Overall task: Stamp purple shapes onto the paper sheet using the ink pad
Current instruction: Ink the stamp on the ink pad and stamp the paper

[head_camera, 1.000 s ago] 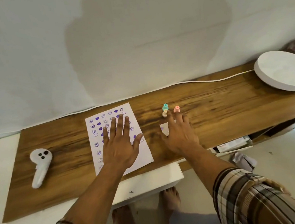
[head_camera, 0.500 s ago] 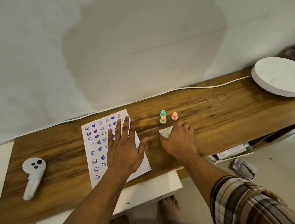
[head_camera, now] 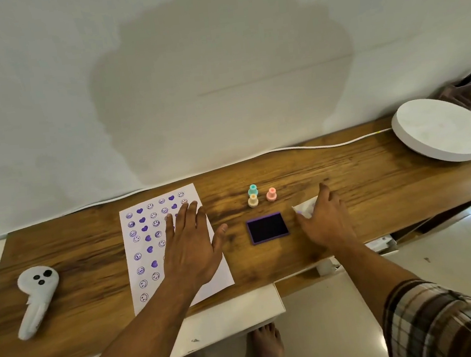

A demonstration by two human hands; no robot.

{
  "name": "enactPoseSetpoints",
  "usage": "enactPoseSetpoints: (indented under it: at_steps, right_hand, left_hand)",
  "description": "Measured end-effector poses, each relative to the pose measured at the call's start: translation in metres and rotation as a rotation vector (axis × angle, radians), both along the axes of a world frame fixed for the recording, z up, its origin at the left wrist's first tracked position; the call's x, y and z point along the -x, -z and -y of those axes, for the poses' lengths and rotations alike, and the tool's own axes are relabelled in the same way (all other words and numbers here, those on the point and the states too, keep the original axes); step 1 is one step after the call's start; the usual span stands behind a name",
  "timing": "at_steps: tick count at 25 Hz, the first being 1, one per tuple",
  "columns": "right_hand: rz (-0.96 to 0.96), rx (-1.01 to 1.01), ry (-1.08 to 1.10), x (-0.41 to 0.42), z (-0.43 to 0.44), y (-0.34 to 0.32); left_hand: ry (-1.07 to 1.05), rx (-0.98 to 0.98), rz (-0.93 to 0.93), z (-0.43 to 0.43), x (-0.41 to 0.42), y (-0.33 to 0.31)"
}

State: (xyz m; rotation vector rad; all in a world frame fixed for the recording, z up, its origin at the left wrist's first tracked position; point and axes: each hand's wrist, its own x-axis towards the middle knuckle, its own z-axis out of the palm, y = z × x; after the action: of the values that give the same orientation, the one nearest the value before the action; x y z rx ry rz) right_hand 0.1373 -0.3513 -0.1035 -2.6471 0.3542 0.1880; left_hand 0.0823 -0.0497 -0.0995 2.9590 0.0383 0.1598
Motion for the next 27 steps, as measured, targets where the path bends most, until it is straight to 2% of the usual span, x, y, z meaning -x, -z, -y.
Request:
enactPoseSetpoints:
  at_steps: [5, 9, 11, 16, 19, 21, 22, 25, 27]
  right_hand:
    - [-0.062, 0.05, -0.098, -0.006, -0.002, 0.003]
    - [0.113, 0.107, -0.27, -0.019, -0.03, -0.012]
    - [0.141, 0.094, -0.322, -0.032, -0.048, -0.017]
    - [-0.001, 0.177, -0.358, -0.05, -0.065, -0.015]
    - [-0.002, 0.201, -0.331, -0.051, -0.062, -0.009]
    - [0.072, 0.046, -0.182, -0.05, -0.057, -0.011]
    - [0.115, -0.107, -0.087, -0.046, -0.055, -0.013]
    - [0.083, -0.862, 0.156, -0.028, -0.056, -0.035]
    - [-0.006, -1.243, 0.176, -0.014, -0.058, -0.055]
  left_hand:
    - [0.022, -0.02, -0.013, -0.002, -0.008, 0.007]
    - [0.029, -0.021, 0.005, 0.0, -0.011, 0.006]
    - [0.03, -0.016, 0.021, 0.002, -0.01, 0.005]
    - [0.034, 0.034, 0.035, 0.001, -0.009, 0.005]
    - [0.041, 0.096, 0.063, 0.009, -0.006, 0.001]
    - [0.051, 0.201, 0.091, 0.016, -0.007, -0.006]
    - [0.062, 0.279, 0.085, 0.02, -0.008, -0.012]
    - [0.099, 0.533, 0.016, 0.037, -0.019, -0.039]
    - [0.113, 0.668, -0.006, 0.052, -0.027, -0.059]
